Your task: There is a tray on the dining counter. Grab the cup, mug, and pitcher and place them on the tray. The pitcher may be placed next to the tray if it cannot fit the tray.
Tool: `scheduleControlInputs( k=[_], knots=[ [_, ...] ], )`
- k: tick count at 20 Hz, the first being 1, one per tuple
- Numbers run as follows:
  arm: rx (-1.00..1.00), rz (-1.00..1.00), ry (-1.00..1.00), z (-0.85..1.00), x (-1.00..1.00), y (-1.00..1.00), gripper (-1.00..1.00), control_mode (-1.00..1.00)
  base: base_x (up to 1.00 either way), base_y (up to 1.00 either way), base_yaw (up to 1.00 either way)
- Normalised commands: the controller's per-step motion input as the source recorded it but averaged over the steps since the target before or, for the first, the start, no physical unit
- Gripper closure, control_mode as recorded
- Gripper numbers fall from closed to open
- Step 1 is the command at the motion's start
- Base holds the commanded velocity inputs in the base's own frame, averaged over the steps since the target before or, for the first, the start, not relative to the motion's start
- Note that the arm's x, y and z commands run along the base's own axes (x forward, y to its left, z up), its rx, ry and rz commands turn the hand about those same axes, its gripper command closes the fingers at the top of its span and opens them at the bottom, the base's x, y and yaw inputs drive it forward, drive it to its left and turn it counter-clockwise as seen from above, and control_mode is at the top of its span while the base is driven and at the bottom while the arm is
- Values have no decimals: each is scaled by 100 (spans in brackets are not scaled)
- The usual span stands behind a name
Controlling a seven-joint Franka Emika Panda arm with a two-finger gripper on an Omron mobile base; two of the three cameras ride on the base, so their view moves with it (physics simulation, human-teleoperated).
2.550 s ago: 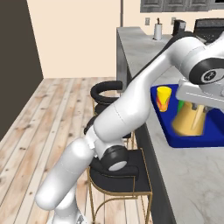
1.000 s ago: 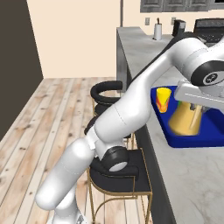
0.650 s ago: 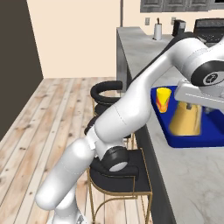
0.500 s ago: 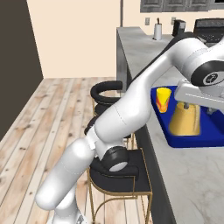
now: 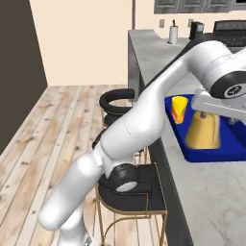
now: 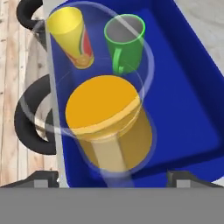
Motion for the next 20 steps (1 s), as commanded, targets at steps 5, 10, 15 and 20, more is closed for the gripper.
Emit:
scheduleControlInputs(
  k=[5, 10, 15, 20],
  knots=[
    [-15, 0, -41, 16, -57, 51, -100, -100, 0, 0, 0],
    [-29, 0, -47, 10, -61, 68, -100, -100, 0, 0, 0],
    [-35, 0, -50, 11, -66, 75, -100, -100, 0, 0, 0],
    [-41, 0, -46, 1, -65, 98, -100, -100, 0, 0, 0]
  ],
)
